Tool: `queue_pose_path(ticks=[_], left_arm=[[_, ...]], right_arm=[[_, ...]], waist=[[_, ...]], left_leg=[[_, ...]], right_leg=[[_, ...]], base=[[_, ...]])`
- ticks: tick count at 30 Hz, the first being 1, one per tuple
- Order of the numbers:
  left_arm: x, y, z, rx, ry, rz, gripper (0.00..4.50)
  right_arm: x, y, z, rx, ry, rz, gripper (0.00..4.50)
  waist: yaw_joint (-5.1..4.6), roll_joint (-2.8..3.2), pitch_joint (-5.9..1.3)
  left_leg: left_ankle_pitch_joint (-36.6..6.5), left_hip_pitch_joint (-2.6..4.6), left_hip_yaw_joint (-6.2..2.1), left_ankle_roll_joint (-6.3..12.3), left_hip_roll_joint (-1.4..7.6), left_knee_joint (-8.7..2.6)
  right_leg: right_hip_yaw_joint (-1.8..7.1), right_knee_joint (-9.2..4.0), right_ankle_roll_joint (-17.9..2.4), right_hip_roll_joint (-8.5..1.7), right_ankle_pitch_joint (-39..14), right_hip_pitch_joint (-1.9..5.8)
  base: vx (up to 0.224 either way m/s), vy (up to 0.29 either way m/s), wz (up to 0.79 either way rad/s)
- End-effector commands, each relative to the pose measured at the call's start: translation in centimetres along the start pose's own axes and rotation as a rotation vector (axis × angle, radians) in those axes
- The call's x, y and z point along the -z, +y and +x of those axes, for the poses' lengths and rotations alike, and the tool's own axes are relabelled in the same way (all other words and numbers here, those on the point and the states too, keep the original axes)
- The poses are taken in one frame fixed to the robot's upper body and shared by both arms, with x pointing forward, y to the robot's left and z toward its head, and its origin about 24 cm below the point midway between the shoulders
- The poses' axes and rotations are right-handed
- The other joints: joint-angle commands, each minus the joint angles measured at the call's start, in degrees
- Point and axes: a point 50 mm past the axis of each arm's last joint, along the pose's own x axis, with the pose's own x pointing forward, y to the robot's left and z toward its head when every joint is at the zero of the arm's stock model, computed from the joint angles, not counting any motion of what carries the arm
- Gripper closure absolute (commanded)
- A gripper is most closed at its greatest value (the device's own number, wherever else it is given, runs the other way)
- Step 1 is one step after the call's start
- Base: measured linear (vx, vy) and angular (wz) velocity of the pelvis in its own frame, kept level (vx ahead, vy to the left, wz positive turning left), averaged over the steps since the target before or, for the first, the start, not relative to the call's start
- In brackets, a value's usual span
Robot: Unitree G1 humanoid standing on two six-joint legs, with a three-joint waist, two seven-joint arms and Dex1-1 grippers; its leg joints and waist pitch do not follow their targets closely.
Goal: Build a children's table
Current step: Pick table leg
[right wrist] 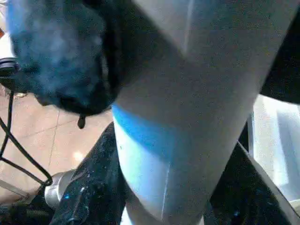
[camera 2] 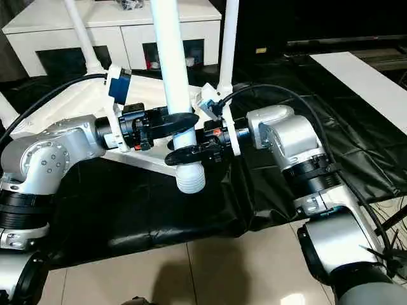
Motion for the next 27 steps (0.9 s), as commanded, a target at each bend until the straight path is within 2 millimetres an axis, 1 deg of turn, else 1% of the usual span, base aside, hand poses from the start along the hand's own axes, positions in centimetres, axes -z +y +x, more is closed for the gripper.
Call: queue_pose_path(ticks=[1,2,3,5,7,8,10,11,12,13,14,15,16,17,18,19,20,21,22,23,24,25,26,27], left_arm=[[-0.8,0.0,0.1,-0.003,-0.017,0.028,2.61],[-0.8,0.2,0.2,-0.026,-0.021,0.032,2.06],[-0.8,0.3,0.2,-0.03,-0.022,0.03,1.92],[-0.9,0.5,0.1,-0.037,-0.025,0.022,1.92],[-0.9,0.6,0.1,-0.044,-0.025,0.014,1.49],[-0.9,0.6,0.1,-0.044,-0.025,0.014,1.49],[-1.0,0.9,-0.2,-0.067,-0.031,0.015,1.46],[-1.0,0.9,-0.2,-0.067,-0.031,0.015,1.3],[-1.0,1.1,-0.3,-0.087,-0.036,0.021,1.13],[-1.1,1.3,-0.4,-0.103,-0.04,0.025,1.04],[-1.2,1.9,-0.7,-0.15,-0.053,0.047,1.01],[-1.3,2.6,-1.0,-0.21,-0.064,0.063,0.93],[-1.4,3.0,-1.2,-0.25,-0.07,0.073,0.93],[-1.3,3.3,-1.3,-0.273,-0.054,0.092,0.82],[-0.2,4.5,-1.6,-0.353,0.057,0.194,0.68],[0.8,5.0,-1.8,-0.373,0.162,0.269,0.68],[2.2,5.5,-1.9,-0.376,0.292,0.351,0.57],[3.5,5.9,-2.0,-0.362,0.401,0.405,0.57],[4.7,6.2,-2.0,-0.343,0.481,0.449,0.57],[4.8,6.3,-2.0,-0.341,0.491,0.454,0.57],[6.1,6.9,-1.8,-0.329,0.571,0.493,0.57],[6.7,7.1,-1.8,-0.329,0.599,0.506,0.57],[7.6,7.6,-1.6,-0.312,0.666,0.548,0.57],[8.0,7.8,-1.6,-0.312,0.696,0.562,0.57]], right_arm=[[0.4,-0.1,-0.4,0.033,0.01,0.011,2.64],[0.4,-0.1,-0.4,0.037,0.008,0.011,2.67],[0.4,-0.1,-0.5,0.042,0.004,0.011,2.67],[0.4,-0.2,-0.5,0.05,-0.001,0.012,2.67],[0.4,-0.2,-0.6,0.062,-0.009,0.012,2.67],[0.4,-0.2,-0.6,0.062,-0.009,0.012,2.67],[0.3,-0.9,-0.9,0.168,-0.045,0.002,2.67],[0.3,-0.9,-0.9,0.168,-0.045,0.002,2.67],[0.2,-1.4,-1.2,0.228,-0.072,0.004,2.67],[0.1,-1.8,-1.4,0.279,-0.097,0.01,2.67],[0.2,-2.4,-1.8,0.366,-0.13,0.023,2.67],[0.3,-3.0,-2.3,0.456,-0.158,0.028,2.67],[0.4,-3.4,-2.7,0.515,-0.174,0.031,2.67],[0.6,-3.5,-2.9,0.545,-0.175,0.031,2.67],[1.4,-3.9,-3.7,0.651,-0.173,0.026,2.67],[1.9,-4.0,-4.0,0.695,-0.168,0.022,2.67],[2.5,-4.0,-4.3,0.734,-0.159,0.016,2.67],[3.0,-3.8,-4.4,0.757,-0.15,0.003,2.67],[3.4,-3.7,-4.6,0.783,-0.142,-0.01,2.67],[3.4,-3.7,-4.6,0.787,-0.141,-0.012,2.67],[4.1,-3.2,-4.6,0.793,-0.133,-0.024,2.67],[4.4,-2.8,-4.5,0.786,-0.129,-0.026,2.67],[5.0,-2.1,-4.4,0.773,-0.125,-0.039,2.67],[5.4,-1.7,-4.4,0.774,-0.121,-0.035,2.67]], waist=[[-0.02,-0.47,-4.62],[-0.05,-0.51,-4.59],[-0.02,-0.48,-4.6],[0.0,-0.52,-4.65],[-0.01,-0.5,-4.67],[-0.02,-0.52,-4.66],[-0.07,-0.58,-4.65],[-0.09,-0.57,-4.68],[-0.14,-0.7,-4.62],[-0.15,-0.59,-4.63],[-0.19,-0.55,-4.63],[-0.32,-0.58,-4.58],[-0.35,-0.54,-4.61],[-0.3,-0.51,-4.73],[-0.32,-0.62,-4.64],[-0.36,-0.8,-4.7],[-0.25,-0.83,-4.66],[-0.14,-0.64,-4.74],[-0.26,-0.6,-4.89],[-0.16,-0.49,-4.96],[-0.08,0.22,-5.09],[-0.16,-0.3,-5.21],[-0.08,0.3,-5.31],[-0.08,0.75,-5.4]], left_leg=[[-6.35,1.07,-0.07,2.25,1.22,-3.7],[-6.41,1.05,-0.06,2.24,1.21,-3.73],[-6.5,1.07,-0.06,2.11,1.21,-3.71],[-6.46,1.11,-0.06,2.05,1.2,-3.7],[-6.31,1.09,-0.09,2.07,1.18,-3.69],[-6.13,1.04,-0.09,2.06,1.17,-3.7],[-5.99,1.08,-0.08,1.91,1.17,-3.72],[-5.87,1.12,-0.05,1.81,1.17,-3.7],[-6.03,1.11,-0.05,1.59,1.16,-3.74],[-6.41,1.18,-0.03,1.43,1.11,-3.76],[-6.51,1.19,-0.01,1.31,1.13,-3.77],[-6.57,1.18,0.01,0.82,1.02,-3.81],[-6.55,1.28,-0.03,0.31,1.01,-3.85],[-6.46,1.37,0.03,0.11,0.93,-3.76],[-6.47,1.24,-0.09,0.1,0.94,-3.91],[-6.18,1.24,-0.12,0.2,0.87,-3.9],[-5.7,1.17,-0.29,0.68,0.86,-3.97],[-5.4,1.26,-0.19,0.46,0.92,-3.94],[-4.31,1.21,-0.13,0.29,0.88,-3.86],[-3.29,1.12,-0.21,0.51,0.81,-3.82],[-2.11,1.15,-0.23,0.64,0.78,-3.66],[-1.75,1.02,-0.11,1.03,0.72,-3.56],[-1.69,1.06,-0.2,1.27,0.67,-3.49],[-1.96,1.11,-0.28,1.5,0.68,-3.39]], right_leg=[[1.54,-2.95,-17.12,-1.97,-2.66,3.17],[1.54,-3.0,-17.08,-1.94,-2.74,3.16],[1.56,-3.01,-17.04,-1.95,-2.72,3.18],[1.56,-3.01,-17.03,-1.94,-2.55,3.2],[1.54,-2.99,-17.01,-1.95,-2.24,3.23],[1.55,-2.98,-17.03,-1.97,-2.13,3.26],[1.55,-2.97,-17.02,-1.97,-2.33,3.18],[1.59,-2.98,-16.97,-2.01,-2.44,3.12],[1.6,-3.06,-16.79,-2.01,-2.87,3.15],[1.59,-3.11,-16.56,-2.02,-3.58,3.13],[1.63,-3.14,-16.52,-2.06,-3.74,3.07],[1.65,-3.27,-16.19,-1.99,-4.22,2.99],[1.65,-3.42,-15.75,-2.01,-4.55,2.95],[1.64,-3.3,-15.69,-1.95,-4.27,2.95],[1.59,-3.5,-15.12,-1.93,-4.4,3.04],[1.63,-3.51,-13.63,-1.85,-4.84,3.16],[1.68,-3.81,-11.99,-1.87,-5.4,3.19],[1.74,-3.57,-11.48,-1.98,-5.14,3.17],[1.77,-3.23,-11.56,-1.95,-3.2,3.21],[1.74,-3.34,-11.63,-1.96,-2.02,3.29],[1.72,-3.1,-12.37,-1.9,0.69,3.21],[1.73,-2.84,-13.02,-1.82,3.58,3.48],[1.69,-2.84,-13.27,-1.82,4.51,3.51],[1.73,-2.75,-13.3,-1.9,6.0,3.66]], base=[[0.0,0.0,0.0],[0.0,0.0,0.0],[0.0,0.0,0.0],[0.0,0.0,0.0],[0.0,0.0,0.0],[0.0,0.0,0.0],[0.0,0.0,0.0],[0.0,0.0,0.0],[0.0,0.0,0.0],[0.0,0.0,0.0],[0.0,0.0,0.0],[0.0,0.0,0.0],[0.0,0.0,0.0],[0.0,0.0,0.0],[0.0,0.0,0.0],[0.0,0.0,0.0],[0.0,0.0,0.0],[0.0,0.0,0.0],[0.0,0.0,0.0],[0.0,0.0,0.0],[0.0,0.0,0.0],[0.0,0.0,0.0],[0.0,0.0,0.0],[0.0,0.0,0.0]])
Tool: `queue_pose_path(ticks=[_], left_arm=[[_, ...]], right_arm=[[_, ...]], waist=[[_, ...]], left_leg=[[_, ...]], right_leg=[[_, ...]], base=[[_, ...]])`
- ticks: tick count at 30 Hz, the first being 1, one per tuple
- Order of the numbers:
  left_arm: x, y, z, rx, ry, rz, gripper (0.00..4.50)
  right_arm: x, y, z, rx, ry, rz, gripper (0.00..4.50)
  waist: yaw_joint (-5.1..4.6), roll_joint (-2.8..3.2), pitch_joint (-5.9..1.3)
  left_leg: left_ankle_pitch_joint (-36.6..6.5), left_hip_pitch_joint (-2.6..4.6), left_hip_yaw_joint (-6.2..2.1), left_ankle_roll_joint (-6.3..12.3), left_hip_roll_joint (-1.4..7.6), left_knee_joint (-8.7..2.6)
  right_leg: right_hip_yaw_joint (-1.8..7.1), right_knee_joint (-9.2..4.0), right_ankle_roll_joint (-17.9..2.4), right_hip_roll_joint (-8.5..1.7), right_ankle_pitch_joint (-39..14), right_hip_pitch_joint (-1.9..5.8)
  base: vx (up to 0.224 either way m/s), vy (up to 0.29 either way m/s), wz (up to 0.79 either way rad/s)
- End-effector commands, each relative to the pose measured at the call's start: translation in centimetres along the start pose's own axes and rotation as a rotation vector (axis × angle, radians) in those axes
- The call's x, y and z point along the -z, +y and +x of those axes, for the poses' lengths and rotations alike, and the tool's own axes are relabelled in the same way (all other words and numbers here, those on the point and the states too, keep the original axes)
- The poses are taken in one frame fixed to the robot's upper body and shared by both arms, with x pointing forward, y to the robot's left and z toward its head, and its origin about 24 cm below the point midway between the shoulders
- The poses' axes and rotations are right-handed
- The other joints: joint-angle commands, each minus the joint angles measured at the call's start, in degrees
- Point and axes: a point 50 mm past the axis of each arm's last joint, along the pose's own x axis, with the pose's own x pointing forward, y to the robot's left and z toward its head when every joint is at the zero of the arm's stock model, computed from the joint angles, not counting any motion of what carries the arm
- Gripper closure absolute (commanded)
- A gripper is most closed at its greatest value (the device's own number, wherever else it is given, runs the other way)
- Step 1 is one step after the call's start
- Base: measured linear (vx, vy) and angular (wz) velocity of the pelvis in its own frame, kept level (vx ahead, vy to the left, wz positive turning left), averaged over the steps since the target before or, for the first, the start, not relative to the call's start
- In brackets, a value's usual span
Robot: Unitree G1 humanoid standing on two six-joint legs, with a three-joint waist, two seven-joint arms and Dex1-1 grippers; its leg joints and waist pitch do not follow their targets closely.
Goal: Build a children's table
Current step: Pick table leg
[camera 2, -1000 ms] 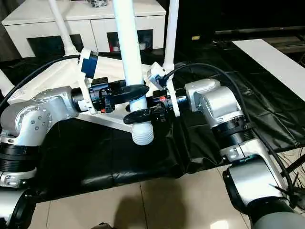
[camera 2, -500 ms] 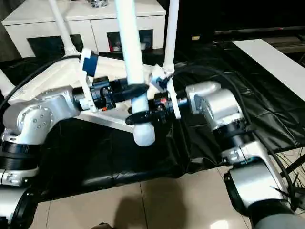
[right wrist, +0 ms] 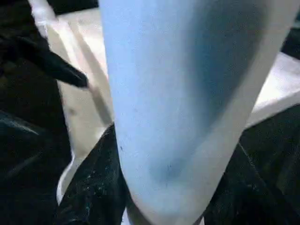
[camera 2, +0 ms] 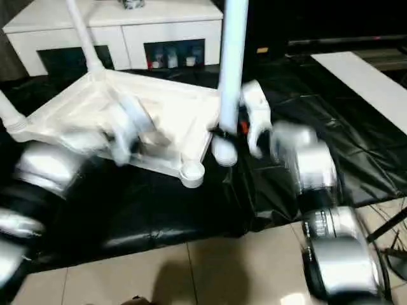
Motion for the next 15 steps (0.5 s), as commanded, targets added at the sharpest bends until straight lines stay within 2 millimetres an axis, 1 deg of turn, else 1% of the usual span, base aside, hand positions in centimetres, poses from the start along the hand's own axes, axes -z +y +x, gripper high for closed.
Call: queue_pose_path(ticks=[1,2,3,4,5,6,7,8,9,10,11,12,13,14,15], left_arm=[[-0.1,0.5,0.3,-0.001,0.052,0.11,0.57],[0.3,0.5,0.6,0.003,0.087,0.128,0.57],[0.6,0.6,0.7,0.008,0.108,0.144,0.57],[1.1,0.5,0.8,0.027,0.158,0.188,0.57],[1.5,0.6,0.8,0.038,0.201,0.217,0.57],[1.9,0.7,0.9,0.042,0.239,0.243,0.57],[2.2,0.9,0.9,0.042,0.29,0.272,0.57],[2.2,0.9,0.9,0.042,0.29,0.272,0.57],[2.3,1.1,0.9,0.029,0.308,0.273,0.57],[2.5,1.3,0.9,0.004,0.323,0.266,0.57],[2.6,1.5,0.9,-0.014,0.329,0.261,0.57],[2.7,1.6,0.9,-0.022,0.339,0.259,0.57],[2.8,1.7,0.8,-0.025,0.35,0.264,0.74],[2.9,1.7,0.8,-0.025,0.353,0.26,0.74],[2.9,1.8,0.7,-0.025,0.344,0.231,0.92]], right_arm=[[-0.9,0.5,-0.7,0.006,-0.029,-0.043,2.67],[-0.6,0.8,-0.9,0.006,-0.026,-0.03,2.67],[-0.4,1.0,-1.1,0.007,-0.027,-0.024,2.67],[-0.1,1.2,-1.5,0.007,-0.024,-0.022,2.67],[0.2,1.4,-1.8,0.011,-0.018,-0.021,2.67],[0.4,1.6,-2.2,0.02,-0.016,-0.018,2.67],[0.6,1.8,-2.9,0.038,-0.012,-0.012,2.67],[0.6,1.8,-2.9,0.038,-0.012,-0.012,2.67],[0.7,1.9,-3.3,0.044,-0.009,-0.011,2.67],[0.8,2.2,-3.7,0.045,-0.006,-0.011,2.67],[0.8,2.4,-4.0,0.043,-0.005,-0.01,2.67],[0.9,2.6,-4.1,0.035,-0.001,-0.009,2.67],[0.9,2.8,-4.3,0.025,0.004,-0.008,2.67],[1.0,3.0,-4.4,0.013,0.006,-0.008,2.67],[1.0,3.5,-4.7,-0.014,0.011,-0.002,2.67]], waist=[[-0.31,0.31,-5.38],[-0.35,0.08,-5.28],[-0.41,0.31,-5.19],[-0.59,3.1,-5.13],[-0.97,1.75,-4.81],[-1.39,1.76,-4.79],[-1.61,1.99,-4.64],[-1.87,2.42,-4.41],[-2.19,2.47,-4.57],[-2.39,2.43,-4.57],[-2.79,3.11,-4.5],[-2.78,4.05,-4.71],[-3.14,3.5,-4.78],[-3.37,3.59,-4.79],[-3.76,3.93,-4.63]], left_leg=[[-2.81,1.21,-0.27,1.68,0.73,-3.46],[-3.5,1.22,-0.25,1.72,0.72,-3.58],[-5.03,1.33,-0.32,1.38,0.89,-3.73],[-7.23,1.56,-0.6,0.26,0.82,-3.65],[-9.35,1.8,-0.3,0.29,1.03,-4.01],[-11.34,1.73,-0.55,-0.39,0.83,-4.12],[-12.19,1.64,-0.55,-0.51,0.67,-4.08],[-12.92,1.71,-0.47,-0.35,0.57,-4.17],[-13.08,1.7,-0.56,-0.41,0.55,-4.06],[-12.13,1.48,-0.5,-0.08,0.5,-4.0],[-11.8,1.34,-0.51,0.29,0.39,-3.92],[-11.53,1.46,-0.68,0.18,0.44,-3.76],[-11.1,1.22,-0.77,0.57,0.44,-3.82],[-10.84,1.15,-0.77,0.82,0.35,-3.81],[-10.78,1.02,-0.78,1.43,0.28,-3.82]], right_leg=[[1.65,-2.72,-13.9,-1.95,6.4,3.91],[1.66,-3.02,-13.95,-1.93,5.69,3.91],[1.66,-3.19,-14.32,-2.03,4.1,3.9],[1.56,-2.99,-14.65,-2.19,1.85,3.79],[1.6,-4.24,-14.13,-1.96,0.17,3.57],[1.58,-3.98,-14.42,-1.89,-0.98,4.19],[1.66,-4.04,-14.29,-2.03,-3.07,4.25],[1.68,-4.57,-13.78,-1.92,-5.11,4.13],[1.73,-4.57,-13.82,-2.09,-7.12,4.39],[1.76,-4.79,-13.54,-2.04,-7.96,4.44],[1.69,-5.04,-13.27,-1.9,-8.66,4.37],[1.68,-4.73,-13.37,-2.01,-8.32,4.38],[1.61,-4.75,-13.66,-1.96,-7.35,4.52],[1.56,-4.79,-13.7,-1.79,-6.93,4.55],[1.47,-4.92,-13.63,-1.82,-7.14,4.61]], base=[[0.0,0.0,0.0],[0.0,0.0,0.0],[0.0,0.0,0.0],[0.0,0.0,0.0],[0.0,0.0,0.0],[0.0,0.0,0.0],[0.0,0.0,0.0],[0.0,0.0,0.0],[0.0,0.0,0.0],[0.0,0.0,0.0],[0.0,0.0,0.0],[0.0,0.0,0.0],[0.0,0.0,0.0],[0.0,0.0,0.0],[0.0,0.0,0.0]])
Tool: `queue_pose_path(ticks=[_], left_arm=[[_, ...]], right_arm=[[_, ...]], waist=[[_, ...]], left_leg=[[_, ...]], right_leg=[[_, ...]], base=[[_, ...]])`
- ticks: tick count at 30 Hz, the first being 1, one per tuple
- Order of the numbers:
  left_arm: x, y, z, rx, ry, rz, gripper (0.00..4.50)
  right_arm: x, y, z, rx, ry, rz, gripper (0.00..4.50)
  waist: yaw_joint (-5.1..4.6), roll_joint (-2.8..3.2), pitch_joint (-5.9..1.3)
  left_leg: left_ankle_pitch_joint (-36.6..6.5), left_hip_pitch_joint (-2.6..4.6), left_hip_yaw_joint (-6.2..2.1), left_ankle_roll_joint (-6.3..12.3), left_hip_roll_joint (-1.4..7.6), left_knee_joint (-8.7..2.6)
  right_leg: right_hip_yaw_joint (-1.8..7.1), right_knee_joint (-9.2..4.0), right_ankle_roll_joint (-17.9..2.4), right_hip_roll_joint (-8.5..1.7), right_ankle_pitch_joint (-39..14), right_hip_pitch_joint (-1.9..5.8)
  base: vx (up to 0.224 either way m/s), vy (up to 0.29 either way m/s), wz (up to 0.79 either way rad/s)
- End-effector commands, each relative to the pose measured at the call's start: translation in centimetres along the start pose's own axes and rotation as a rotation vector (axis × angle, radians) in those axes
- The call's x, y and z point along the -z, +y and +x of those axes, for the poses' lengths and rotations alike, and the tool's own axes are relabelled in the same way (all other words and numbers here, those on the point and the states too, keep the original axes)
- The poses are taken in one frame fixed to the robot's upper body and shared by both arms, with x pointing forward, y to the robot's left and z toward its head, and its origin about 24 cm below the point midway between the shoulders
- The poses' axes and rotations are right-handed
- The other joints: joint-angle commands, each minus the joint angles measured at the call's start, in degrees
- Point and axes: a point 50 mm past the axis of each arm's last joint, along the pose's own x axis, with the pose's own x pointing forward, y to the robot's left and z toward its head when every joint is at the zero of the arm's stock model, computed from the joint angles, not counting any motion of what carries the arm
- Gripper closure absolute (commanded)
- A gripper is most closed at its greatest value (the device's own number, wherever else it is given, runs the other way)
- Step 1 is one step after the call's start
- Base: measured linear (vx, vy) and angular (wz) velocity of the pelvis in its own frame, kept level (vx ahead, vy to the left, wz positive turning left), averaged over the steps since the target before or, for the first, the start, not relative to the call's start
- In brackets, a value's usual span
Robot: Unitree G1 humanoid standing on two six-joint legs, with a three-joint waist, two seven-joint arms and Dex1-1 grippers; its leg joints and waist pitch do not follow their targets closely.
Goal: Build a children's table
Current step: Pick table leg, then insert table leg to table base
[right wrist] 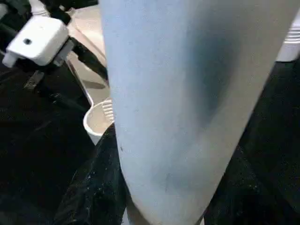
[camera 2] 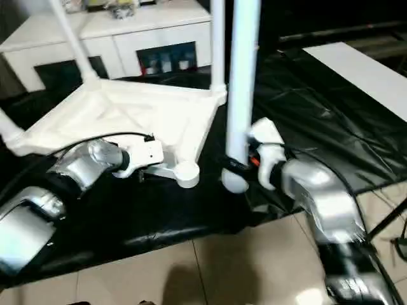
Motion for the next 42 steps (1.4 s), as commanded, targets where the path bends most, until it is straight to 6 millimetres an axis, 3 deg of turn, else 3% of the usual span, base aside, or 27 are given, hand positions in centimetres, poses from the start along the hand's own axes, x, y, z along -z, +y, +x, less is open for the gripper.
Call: queue_pose_path(ticks=[1,7,8,9,10,14,16,17,19,22,24,27,29,38,42], left_arm=[[0.3,0.5,-0.4,-0.018,-0.004,-0.037,0.95],[0.4,0.5,-0.5,0.024,-0.018,-0.099,1.38],[0.4,0.5,-0.5,0.026,-0.018,-0.101,1.52],[0.5,0.4,-0.6,0.057,-0.015,-0.132,1.52],[0.6,0.4,-0.6,0.072,-0.014,-0.147,1.62],[0.8,0.3,-0.8,0.129,-0.006,-0.218,1.9],[0.9,0.1,-0.8,0.154,-0.013,-0.262,1.96],[1.0,0.1,-0.8,0.162,-0.005,-0.267,2.2],[1.2,-0.1,-0.8,0.171,0.009,-0.273,2.27],[1.5,-0.4,-0.8,0.206,0.02,-0.297,2.5],[1.8,-0.6,-0.8,0.215,0.048,-0.28,2.7],[2.3,-0.7,-0.9,0.208,0.089,-0.241,3.06],[2.5,-0.8,-0.9,0.204,0.103,-0.22,3.11],[1.7,-0.6,-0.8,0.165,-0.022,-0.35,3.51],[2.1,-1.8,-0.5,0.131,-0.069,-0.449,3.62]], right_arm=[[-0.7,1.2,-0.3,-0.074,-0.022,-0.005,2.67],[-0.3,2.6,-0.7,-0.183,0.017,-0.018,2.67],[-0.3,2.6,-0.7,-0.184,0.018,-0.018,2.67],[-0.3,2.6,-0.7,-0.187,0.023,-0.02,2.67],[-0.3,2.6,-0.6,-0.188,0.025,-0.021,2.67],[-0.5,2.6,-0.4,-0.198,0.033,-0.027,2.67],[-0.5,2.6,-0.3,-0.204,0.038,-0.032,2.67],[-0.5,2.6,-0.2,-0.211,0.043,-0.036,2.67],[-0.5,2.6,-0.1,-0.22,0.05,-0.042,2.67],[-0.4,2.6,0.2,-0.234,0.058,-0.05,2.67],[-0.4,2.5,0.5,-0.235,0.062,-0.057,2.67],[-0.5,2.4,0.8,-0.232,0.063,-0.069,2.67],[-0.6,2.2,1.1,-0.227,0.057,-0.072,2.67],[-0.7,1.5,1.8,-0.183,0.028,-0.072,2.67],[-0.7,1.1,2.2,-0.136,-0.001,-0.048,2.67]], waist=[[-0.32,-0.67,-4.4],[-1.06,-1.0,-4.36],[-1.13,-0.85,-4.34],[-1.32,-1.15,-4.34],[-1.32,-0.93,-4.35],[-1.14,-1.14,-4.35],[-1.05,-1.71,-4.38],[-1.0,-1.81,-4.39],[-0.88,-1.76,-4.36],[-0.72,-2.16,-4.49],[-0.7,-2.8,-4.47],[-0.44,-2.59,-4.43],[-0.34,-3.04,-4.39],[-0.18,-2.61,-4.35],[-0.34,-2.52,-4.33]], left_leg=[[-10.49,0.5,-0.67,2.1,0.42,-3.69],[-10.43,0.38,-0.63,3.76,0.51,-3.72],[-10.45,0.4,-0.64,3.85,0.47,-3.72],[-10.6,0.37,-0.64,3.97,0.58,-3.81],[-10.54,0.43,-0.62,4.0,0.6,-3.76],[-9.53,0.46,-0.58,4.2,0.66,-3.79],[-8.57,0.38,-0.5,4.72,0.71,-3.76],[-8.32,0.34,-0.54,4.78,0.73,-3.76],[-7.71,0.35,-0.53,5.46,0.84,-3.8],[-6.17,0.31,-0.52,6.28,0.94,-3.79],[-5.98,0.26,-0.42,6.68,0.98,-3.81],[-5.94,0.43,-0.4,6.72,1.18,-3.89],[-6.28,0.4,-0.45,6.44,1.25,-4.08],[-7.97,0.57,-0.36,5.11,1.24,-4.17],[-7.83,0.43,-0.33,5.58,1.21,-4.19]], right_leg=[[1.41,-4.72,-13.66,-1.96,-7.37,4.08],[1.18,-5.18,-13.6,-1.93,-10.67,3.74],[1.16,-5.15,-13.61,-1.92,-10.81,3.7],[1.17,-5.23,-13.61,-1.99,-11.05,3.62],[1.2,-5.22,-13.79,-2.08,-11.34,3.52],[1.28,-5.11,-13.98,-2.18,-11.24,3.42],[1.3,-5.06,-14.45,-2.23,-9.95,3.4],[1.29,-4.87,-14.62,-2.29,-9.64,3.48],[1.27,-4.86,-14.77,-2.34,-9.08,3.42],[1.24,-4.51,-15.53,-2.41,-6.87,3.42],[1.32,-4.53,-15.75,-2.49,-5.92,3.46],[1.37,-4.6,-15.62,-2.64,-6.25,3.29],[1.37,-4.52,-15.83,-2.63,-5.33,3.39],[1.46,-4.35,-16.91,-2.74,-5.47,3.33],[1.37,-4.32,-17.17,-2.68,-4.84,3.31]], base=[[0.0,0.0,0.0],[0.0,0.0,0.0],[0.0,0.0,0.0],[0.0,0.0,0.0],[0.0,0.0,0.0],[0.0,0.0,0.0],[0.0,0.0,0.0],[0.0,0.0,0.0],[0.0,0.0,0.0],[0.0,0.0,0.0],[0.0,0.0,0.0],[0.0,0.0,0.0],[0.0,0.0,0.0],[0.0,0.0,0.0],[0.0,0.0,0.0]])
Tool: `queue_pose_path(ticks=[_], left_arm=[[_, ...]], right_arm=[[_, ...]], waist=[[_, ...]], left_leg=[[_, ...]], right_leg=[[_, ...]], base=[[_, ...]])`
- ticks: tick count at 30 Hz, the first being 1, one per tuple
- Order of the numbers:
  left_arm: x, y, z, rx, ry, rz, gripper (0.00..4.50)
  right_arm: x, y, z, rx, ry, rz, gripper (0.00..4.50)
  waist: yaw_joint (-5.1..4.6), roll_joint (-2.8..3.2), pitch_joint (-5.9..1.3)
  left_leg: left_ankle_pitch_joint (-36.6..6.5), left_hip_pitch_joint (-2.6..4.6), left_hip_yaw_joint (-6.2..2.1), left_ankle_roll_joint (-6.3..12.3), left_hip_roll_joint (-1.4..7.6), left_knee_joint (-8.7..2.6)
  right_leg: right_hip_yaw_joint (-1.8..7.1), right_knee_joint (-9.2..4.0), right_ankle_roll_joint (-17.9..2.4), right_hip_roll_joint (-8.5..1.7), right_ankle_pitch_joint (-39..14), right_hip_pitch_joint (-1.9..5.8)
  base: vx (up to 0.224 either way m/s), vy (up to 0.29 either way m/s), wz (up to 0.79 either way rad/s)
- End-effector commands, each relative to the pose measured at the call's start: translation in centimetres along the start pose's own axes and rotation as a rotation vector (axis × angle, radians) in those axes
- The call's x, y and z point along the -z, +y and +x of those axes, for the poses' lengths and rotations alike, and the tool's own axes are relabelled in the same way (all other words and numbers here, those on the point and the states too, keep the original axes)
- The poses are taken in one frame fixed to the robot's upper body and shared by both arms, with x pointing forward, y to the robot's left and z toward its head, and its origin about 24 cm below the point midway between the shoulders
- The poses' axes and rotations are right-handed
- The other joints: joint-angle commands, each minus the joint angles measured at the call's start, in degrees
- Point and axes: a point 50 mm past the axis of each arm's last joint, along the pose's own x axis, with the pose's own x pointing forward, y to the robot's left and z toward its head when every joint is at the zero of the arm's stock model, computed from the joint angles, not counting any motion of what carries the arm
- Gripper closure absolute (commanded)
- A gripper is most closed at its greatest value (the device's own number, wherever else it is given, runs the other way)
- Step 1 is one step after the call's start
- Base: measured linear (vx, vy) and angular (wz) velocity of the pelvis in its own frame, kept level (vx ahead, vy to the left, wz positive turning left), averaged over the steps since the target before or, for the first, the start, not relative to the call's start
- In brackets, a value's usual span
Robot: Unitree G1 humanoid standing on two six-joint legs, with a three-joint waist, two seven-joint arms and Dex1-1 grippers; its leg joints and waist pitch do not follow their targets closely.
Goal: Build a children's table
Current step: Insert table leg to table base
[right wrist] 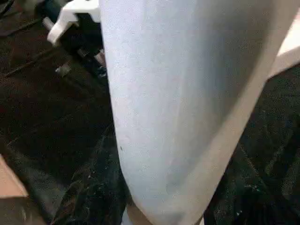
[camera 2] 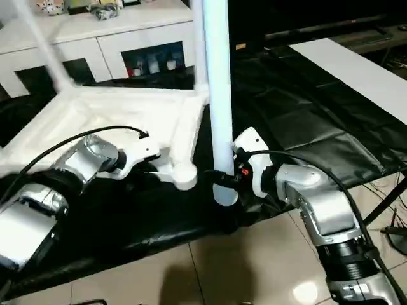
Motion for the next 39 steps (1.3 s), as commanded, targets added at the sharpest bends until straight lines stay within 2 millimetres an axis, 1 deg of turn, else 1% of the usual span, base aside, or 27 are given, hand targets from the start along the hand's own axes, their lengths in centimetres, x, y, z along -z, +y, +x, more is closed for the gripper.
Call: queue_pose_path(ticks=[1,3,4,7,8,9,10,12,13,15,17,18,19,20,23,24,25,26,27,28,29,30,31,32,33,35,39], left_arm=[[2.7,-0.6,0.0,-0.036,0.025,-0.142,3.65],[3.1,-1.0,0.0,-0.049,0.018,-0.167,3.73],[3.2,-1.1,0.0,-0.056,0.015,-0.18,3.77],[3.3,-1.8,0.0,-0.082,0.004,-0.206,3.89],[3.3,-2.0,0.1,-0.091,-0.001,-0.218,3.89],[3.3,-2.1,0.1,-0.093,-0.002,-0.221,3.92],[3.2,-2.6,0.1,-0.102,-0.009,-0.237,3.98],[3.2,-3.5,0.3,-0.134,-0.023,-0.278,4.02],[3.1,-3.8,0.4,-0.16,-0.031,-0.288,4.04],[2.9,-3.9,0.4,-0.189,-0.055,-0.302,4.09],[2.4,-3.9,0.5,-0.221,-0.093,-0.308,4.11],[2.4,-3.9,0.5,-0.221,-0.096,-0.308,4.13],[1.4,-3.9,0.6,-0.231,-0.183,-0.261,4.21],[1.2,-4.0,0.6,-0.23,-0.194,-0.253,4.21],[0.4,-4.5,0.6,-0.2,-0.26,-0.13,4.27],[0.3,-4.5,0.5,-0.203,-0.279,-0.101,4.28],[0.3,-4.5,0.5,-0.2,-0.283,-0.09,4.28],[0.3,-4.5,0.5,-0.2,-0.283,-0.09,4.28],[0.4,-4.5,0.2,-0.184,-0.285,-0.075,3.9],[0.5,-4.5,0.1,-0.167,-0.288,-0.07,3.82],[0.6,-4.4,-0.2,-0.156,-0.292,-0.071,3.8],[0.7,-4.3,-0.3,-0.153,-0.294,-0.073,3.7],[0.8,-4.1,-0.5,-0.162,-0.29,-0.054,3.56],[0.9,-4.0,-0.5,-0.167,-0.285,-0.047,3.56],[1.4,-3.6,-0.7,-0.177,-0.262,-0.019,3.45],[1.7,-3.4,-0.9,-0.172,-0.248,-0.021,3.45],[2.0,-3.0,-1.0,-0.169,-0.239,-0.012,3.37]], right_arm=[[-1.0,-0.4,0.1,0.03,-0.042,-0.023,2.67],[-0.9,-0.5,0.2,0.038,-0.044,-0.018,2.67],[-0.8,-0.5,0.2,0.04,-0.044,-0.015,2.67],[-0.7,-0.6,0.3,0.049,-0.044,-0.003,2.67],[-0.6,-0.7,0.3,0.055,-0.045,0.004,2.67],[-0.6,-0.7,0.3,0.057,-0.045,0.006,2.67],[-0.5,-0.7,0.4,0.064,-0.046,0.014,2.67],[-0.3,-0.9,0.6,0.086,-0.046,0.029,2.67],[-0.2,-1.0,0.7,0.097,-0.047,0.034,2.67],[-0.2,-1.1,0.8,0.107,-0.048,0.037,2.67],[-0.2,-1.1,0.9,0.115,-0.05,0.043,2.67],[-0.2,-1.1,0.9,0.116,-0.05,0.043,2.67],[-0.2,-1.2,0.9,0.122,-0.051,0.045,2.67],[-0.2,-1.3,0.9,0.122,-0.051,0.045,2.67],[-0.3,-1.5,0.8,0.137,-0.051,0.036,2.67],[-0.3,-1.7,0.8,0.144,-0.052,0.03,2.67],[-0.3,-1.7,0.8,0.145,-0.053,0.03,2.67],[-0.3,-1.7,0.8,0.145,-0.053,0.03,2.67],[-0.4,-1.8,0.7,0.144,-0.054,0.03,2.67],[-0.4,-1.8,0.6,0.143,-0.055,0.031,2.67],[-0.4,-1.8,0.6,0.135,-0.056,0.03,2.67],[-0.5,-1.8,0.6,0.128,-0.056,0.029,2.67],[-0.5,-1.8,0.5,0.126,-0.056,0.029,2.67],[-0.5,-1.8,0.5,0.125,-0.056,0.029,2.67],[-0.5,-1.8,0.5,0.121,-0.055,0.027,2.67],[-0.5,-1.7,0.5,0.11,-0.053,0.026,2.67],[-0.6,-1.6,0.6,0.09,-0.053,0.025,2.67]], waist=[[0.82,-1.58,-4.25],[0.81,-1.41,-4.2],[0.74,-1.43,-4.03],[0.65,-1.42,-3.95],[0.58,-1.43,-3.84],[0.54,-1.4,-3.78],[0.52,-1.19,-3.9],[0.39,-1.18,-3.73],[0.4,-1.19,-3.8],[0.4,-1.21,-3.72],[0.43,-1.27,-3.74],[0.46,-1.29,-3.77],[0.41,-1.46,-3.76],[0.36,-1.57,-3.84],[0.54,-1.65,-4.13],[0.79,-1.49,-4.33],[0.87,-1.6,-4.37],[0.95,-1.52,-4.4],[1.13,-1.74,-4.4],[1.23,-1.66,-4.34],[1.34,-1.79,-4.31],[1.49,-1.69,-4.23],[1.53,-1.87,-4.18],[1.74,-1.73,-4.16],[1.84,-1.87,-4.06],[2.06,-1.85,-3.98],[1.99,-2.05,-3.92]], left_leg=[[-7.92,0.54,-0.63,4.82,1.3,-4.01],[-8.57,0.7,-0.6,4.6,1.35,-4.07],[-9.15,0.63,-0.56,4.53,1.27,-4.13],[-10.51,0.72,-0.65,3.62,1.47,-4.38],[-10.47,0.59,-0.69,3.57,1.4,-4.43],[-11.05,0.71,-0.66,3.27,1.49,-4.53],[-11.25,0.82,-0.64,2.99,1.49,-4.5],[-11.3,0.68,-0.7,2.96,1.52,-4.61],[-11.8,0.77,-0.63,2.99,1.38,-4.48],[-11.65,0.59,-0.6,3.02,1.23,-4.5],[-12.34,0.66,-0.61,2.93,1.15,-4.5],[-12.2,0.54,-0.65,2.85,1.05,-4.51],[-12.12,0.4,-0.73,3.0,1.04,-4.55],[-11.86,0.32,-0.71,3.07,1.05,-4.5],[-9.87,0.33,-0.68,4.04,1.16,-4.32],[-8.11,0.26,-0.62,4.55,1.21,-4.15],[-7.43,0.25,-0.62,4.83,1.24,-4.11],[-7.02,0.27,-0.61,5.03,1.28,-4.09],[-6.06,0.25,-0.55,5.58,1.31,-4.04],[-6.26,0.28,-0.54,5.58,1.32,-4.08],[-6.61,0.28,-0.48,5.5,1.29,-4.08],[-7.23,0.42,-0.45,5.29,1.32,-4.14],[-7.62,0.47,-0.39,5.13,1.36,-4.17],[-7.93,0.61,-0.43,4.94,1.41,-4.2],[-8.64,0.69,-0.32,4.51,1.45,-4.24],[-9.68,0.73,-0.37,3.38,1.47,-4.44],[-9.76,0.61,-0.42,2.55,1.4,-4.54]], right_leg=[[1.33,-3.64,-17.09,-2.66,-5.05,3.49],[1.33,-3.76,-16.83,-2.59,-6.28,3.32],[1.31,-3.96,-16.46,-2.5,-7.41,3.22],[1.4,-4.03,-15.46,-2.55,-9.93,3.19],[1.36,-4.1,-15.23,-2.48,-10.36,3.15],[1.41,-4.17,-15.08,-2.49,-11.11,3.04],[1.43,-4.15,-14.87,-2.49,-11.09,3.03],[1.39,-4.22,-14.79,-2.5,-11.25,2.96],[1.38,-4.49,-14.43,-2.46,-12.48,2.83],[1.35,-4.5,-13.95,-2.28,-13.1,2.75],[1.32,-4.7,-13.3,-2.24,-14.21,2.63],[1.31,-4.73,-12.83,-2.23,-14.47,2.73],[1.28,-4.83,-12.49,-2.22,-14.52,2.75],[1.29,-4.81,-12.35,-2.23,-14.1,2.81],[1.35,-4.61,-12.64,-2.26,-11.02,2.61],[1.37,-4.23,-12.96,-2.3,-8.6,2.65],[1.34,-4.16,-13.1,-2.26,-7.67,2.6],[1.32,-4.04,-13.28,-2.27,-6.96,2.56],[1.3,-3.84,-13.82,-2.24,-5.43,2.58],[1.31,-3.83,-13.98,-2.25,-5.52,2.53],[1.34,-3.8,-14.01,-2.32,-5.93,2.52],[1.35,-3.85,-14.02,-2.33,-6.82,2.42],[1.37,-3.95,-13.93,-2.27,-7.35,2.36],[1.39,-3.99,-13.8,-2.32,-8.05,2.27],[1.47,-4.13,-13.58,-2.26,-8.95,2.15],[1.54,-4.1,-12.89,-2.31,-10.39,2.15],[1.61,-4.07,-12.68,-2.33,-9.94,2.26]], base=[[0.0,0.0,0.0],[0.0,0.0,0.0],[0.0,0.0,0.0],[0.0,0.0,0.0],[0.0,0.0,0.0],[0.0,0.0,0.0],[0.0,0.0,0.0],[0.0,0.0,0.0],[0.0,0.0,0.0],[0.0,0.0,0.0],[0.0,0.0,0.0],[0.0,0.0,0.0],[0.0,0.0,0.0],[0.0,0.0,0.0],[0.0,0.0,0.0],[0.0,0.0,0.0],[0.0,0.0,0.0],[0.0,0.0,0.0],[0.0,0.0,0.0],[0.0,0.0,0.0],[0.0,0.0,0.0],[0.0,0.0,0.0],[0.0,0.0,0.0],[0.0,0.0,0.0],[0.0,0.0,0.0],[0.0,0.0,0.0],[0.0,0.0,0.0]])
